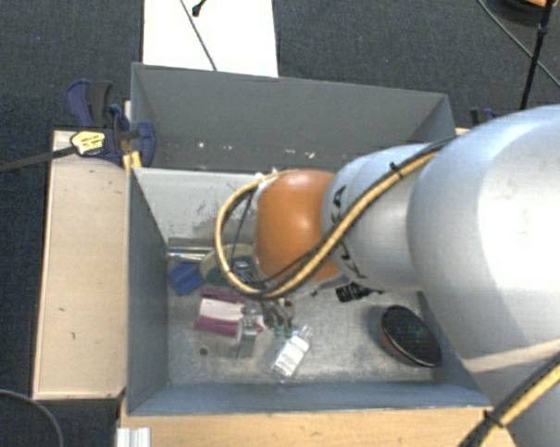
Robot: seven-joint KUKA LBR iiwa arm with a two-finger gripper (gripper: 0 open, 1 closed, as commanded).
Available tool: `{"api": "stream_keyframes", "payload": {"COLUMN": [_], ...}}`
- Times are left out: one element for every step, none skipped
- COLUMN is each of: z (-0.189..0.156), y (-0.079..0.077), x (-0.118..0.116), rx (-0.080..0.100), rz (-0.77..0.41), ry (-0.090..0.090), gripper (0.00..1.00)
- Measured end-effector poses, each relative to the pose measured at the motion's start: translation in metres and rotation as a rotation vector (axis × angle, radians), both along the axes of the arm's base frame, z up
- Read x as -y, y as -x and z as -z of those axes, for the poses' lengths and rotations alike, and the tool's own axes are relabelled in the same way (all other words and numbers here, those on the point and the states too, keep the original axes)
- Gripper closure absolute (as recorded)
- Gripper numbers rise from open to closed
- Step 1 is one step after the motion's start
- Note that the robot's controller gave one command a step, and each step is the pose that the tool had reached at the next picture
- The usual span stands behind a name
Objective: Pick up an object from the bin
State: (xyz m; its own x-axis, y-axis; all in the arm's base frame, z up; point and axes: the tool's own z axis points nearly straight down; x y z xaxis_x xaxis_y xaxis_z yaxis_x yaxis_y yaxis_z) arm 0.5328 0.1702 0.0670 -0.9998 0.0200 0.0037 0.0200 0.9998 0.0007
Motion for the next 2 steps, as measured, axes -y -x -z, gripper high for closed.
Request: {"api": "stream_keyframes", "payload": {"z": [-0.0352, -0.0381], "y": [-0.0003, -0.0052], "x": [-0.0095, -0.0028], "rx": [0.009, 0.010], "rz": [0.036, 0.132], "ry": [-0.002, -0.002], "gripper": [0.00, 0.00]}}
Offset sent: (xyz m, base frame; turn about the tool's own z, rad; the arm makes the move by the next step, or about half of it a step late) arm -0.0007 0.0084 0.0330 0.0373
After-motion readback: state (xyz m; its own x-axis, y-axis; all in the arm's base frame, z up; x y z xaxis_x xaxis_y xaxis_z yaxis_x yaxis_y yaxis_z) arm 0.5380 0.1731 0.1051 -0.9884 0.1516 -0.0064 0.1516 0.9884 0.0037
